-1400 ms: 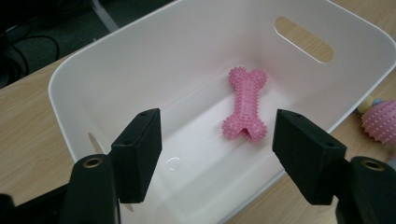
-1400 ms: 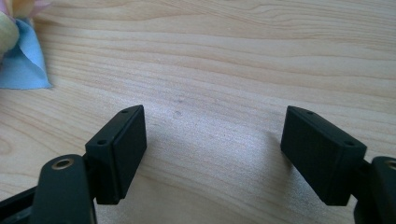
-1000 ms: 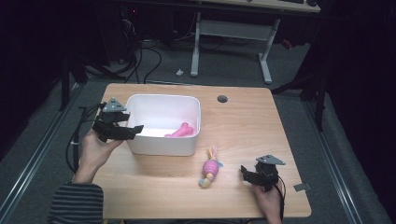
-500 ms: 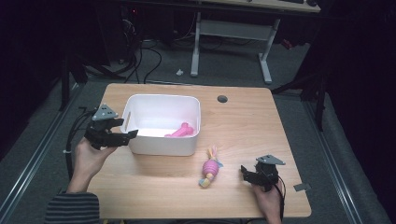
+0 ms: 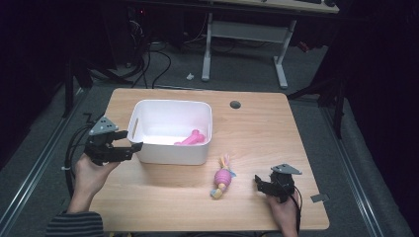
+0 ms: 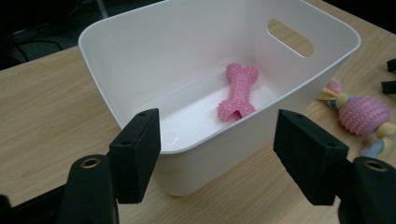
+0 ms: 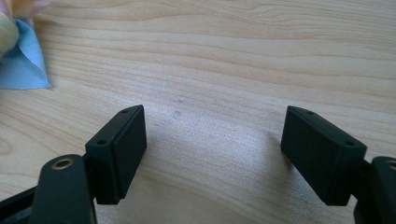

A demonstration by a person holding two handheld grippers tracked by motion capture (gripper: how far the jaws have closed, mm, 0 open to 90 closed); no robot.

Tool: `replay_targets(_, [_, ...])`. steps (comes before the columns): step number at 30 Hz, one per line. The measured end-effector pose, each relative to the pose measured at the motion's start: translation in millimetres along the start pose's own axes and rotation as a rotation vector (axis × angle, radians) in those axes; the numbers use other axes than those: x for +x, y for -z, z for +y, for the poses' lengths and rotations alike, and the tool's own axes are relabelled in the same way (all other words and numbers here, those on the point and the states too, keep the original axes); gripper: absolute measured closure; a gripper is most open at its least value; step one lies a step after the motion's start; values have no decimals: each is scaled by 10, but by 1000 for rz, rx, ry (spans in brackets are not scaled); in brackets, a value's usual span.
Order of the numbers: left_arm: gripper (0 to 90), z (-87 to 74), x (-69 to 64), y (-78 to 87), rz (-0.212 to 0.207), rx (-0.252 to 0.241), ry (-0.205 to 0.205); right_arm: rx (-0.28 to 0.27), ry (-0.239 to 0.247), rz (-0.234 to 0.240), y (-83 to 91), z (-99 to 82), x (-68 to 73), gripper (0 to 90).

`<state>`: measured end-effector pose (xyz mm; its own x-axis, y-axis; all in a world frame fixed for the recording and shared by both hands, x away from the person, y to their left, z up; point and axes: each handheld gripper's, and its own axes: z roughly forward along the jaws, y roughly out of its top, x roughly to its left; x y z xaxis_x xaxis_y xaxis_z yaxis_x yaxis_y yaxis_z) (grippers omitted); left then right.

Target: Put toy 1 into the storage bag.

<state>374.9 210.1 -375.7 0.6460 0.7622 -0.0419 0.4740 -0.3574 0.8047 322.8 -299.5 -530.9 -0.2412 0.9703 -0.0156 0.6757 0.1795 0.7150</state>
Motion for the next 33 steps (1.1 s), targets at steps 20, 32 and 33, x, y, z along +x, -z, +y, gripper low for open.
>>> replay_targets(20, [323,-257,-55,-25,-17,-1,43,0,0,0,0,0,0,229])
replay_targets(32, [321,-398,-103,-84,-39,15,61,0,0,0,0,0,0,229])
replay_targets(33, [321,-409,-104,-92,-48,13,66,0,0,0,0,0,0,228])
